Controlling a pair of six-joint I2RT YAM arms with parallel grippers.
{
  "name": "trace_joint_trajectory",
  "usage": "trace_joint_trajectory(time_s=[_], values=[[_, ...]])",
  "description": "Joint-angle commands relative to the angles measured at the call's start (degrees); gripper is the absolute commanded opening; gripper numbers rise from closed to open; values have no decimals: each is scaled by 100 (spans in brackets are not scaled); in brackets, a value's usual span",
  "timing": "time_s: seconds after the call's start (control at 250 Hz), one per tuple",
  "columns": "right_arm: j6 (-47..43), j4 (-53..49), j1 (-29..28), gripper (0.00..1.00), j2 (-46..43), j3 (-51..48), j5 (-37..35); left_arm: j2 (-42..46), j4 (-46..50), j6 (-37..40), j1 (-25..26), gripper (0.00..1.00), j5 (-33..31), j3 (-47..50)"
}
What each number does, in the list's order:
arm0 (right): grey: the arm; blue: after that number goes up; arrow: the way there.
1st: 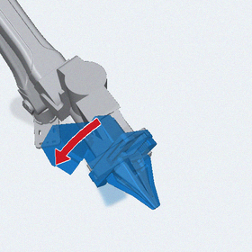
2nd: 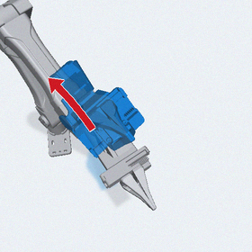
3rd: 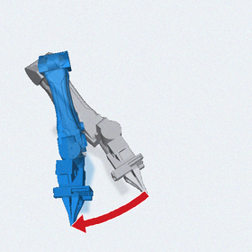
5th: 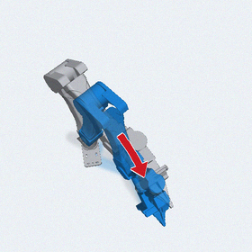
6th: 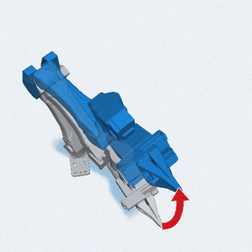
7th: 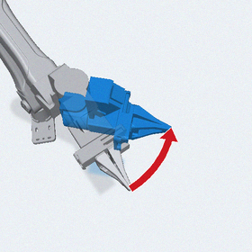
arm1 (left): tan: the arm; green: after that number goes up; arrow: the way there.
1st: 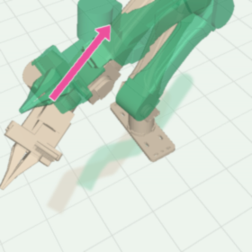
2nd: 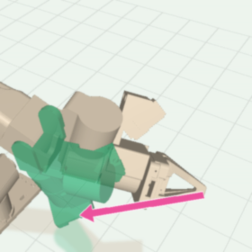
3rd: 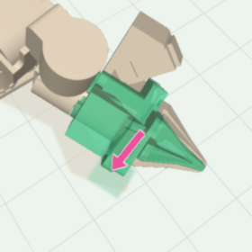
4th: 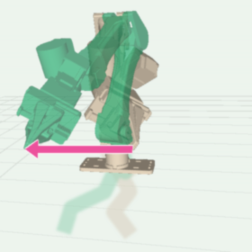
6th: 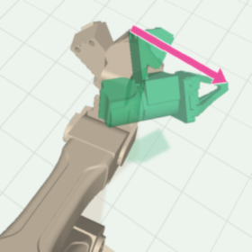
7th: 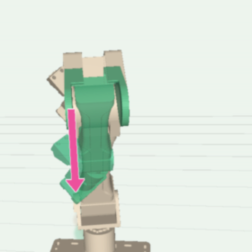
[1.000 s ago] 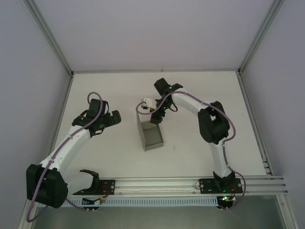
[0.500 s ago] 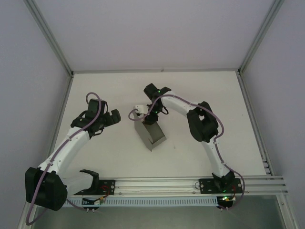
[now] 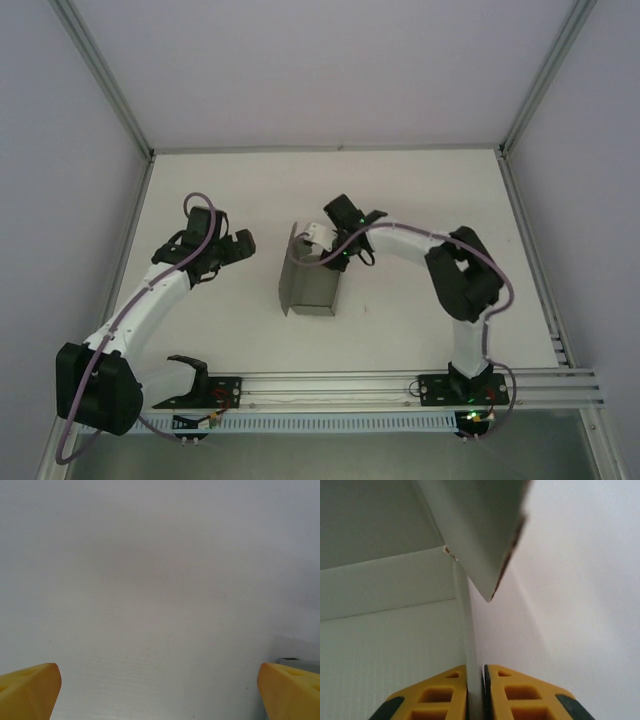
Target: Assemble paper box
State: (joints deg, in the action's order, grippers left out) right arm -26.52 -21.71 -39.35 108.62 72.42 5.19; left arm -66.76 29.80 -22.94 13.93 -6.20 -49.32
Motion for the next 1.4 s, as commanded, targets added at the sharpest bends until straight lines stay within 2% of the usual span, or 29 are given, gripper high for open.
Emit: trace_joint_trajectory(time_s=[0.0,0.048,0.092,0.172,0.335,0.543,0.695,0.91,1.074,1.118,1.198,1.345,1.397], values=[[2761,1349,25,16,-607,-991,-1550,-156,-319,3,-44,100,259,-113],[4031,1490,17,17,-888,-1500,-1828,-261,-421,7,-58,100,353,-114],[4770,1597,-73,17,-1114,-1935,-1950,-366,-465,26,-60,100,394,-146],[5223,1693,-430,20,-1426,-2470,-2401,-577,-455,63,-61,100,492,-257],[5852,661,-721,26,-1735,-2546,-2677,-867,-609,114,-54,100,795,-339],[5658,229,-726,29,-1821,-2519,-2772,-948,-695,167,-56,100,899,-265],[5648,474,-724,36,-1895,-2526,-2872,-853,-792,219,-55,100,1051,-160],[5236,890,-728,57,-2554,-2611,-2626,-353,-1096,731,-49,100,1745,99],[4144,1678,-691,66,-2729,-2937,-2411,18,-1652,1081,-55,100,2874,322],[3890,1789,-641,67,-2639,-2949,-2316,16,-1714,1150,-49,100,3092,318],[3664,1807,-501,66,-2420,-2888,-2156,-77,-1624,1116,-42,100,3007,236],[3497,2040,-274,59,-1959,-2835,-1919,-242,-1592,1107,-44,100,3058,193],[3406,2162,-251,59,-1797,-2814,-1921,-275,-1583,1098,-41,100,3043,185]])
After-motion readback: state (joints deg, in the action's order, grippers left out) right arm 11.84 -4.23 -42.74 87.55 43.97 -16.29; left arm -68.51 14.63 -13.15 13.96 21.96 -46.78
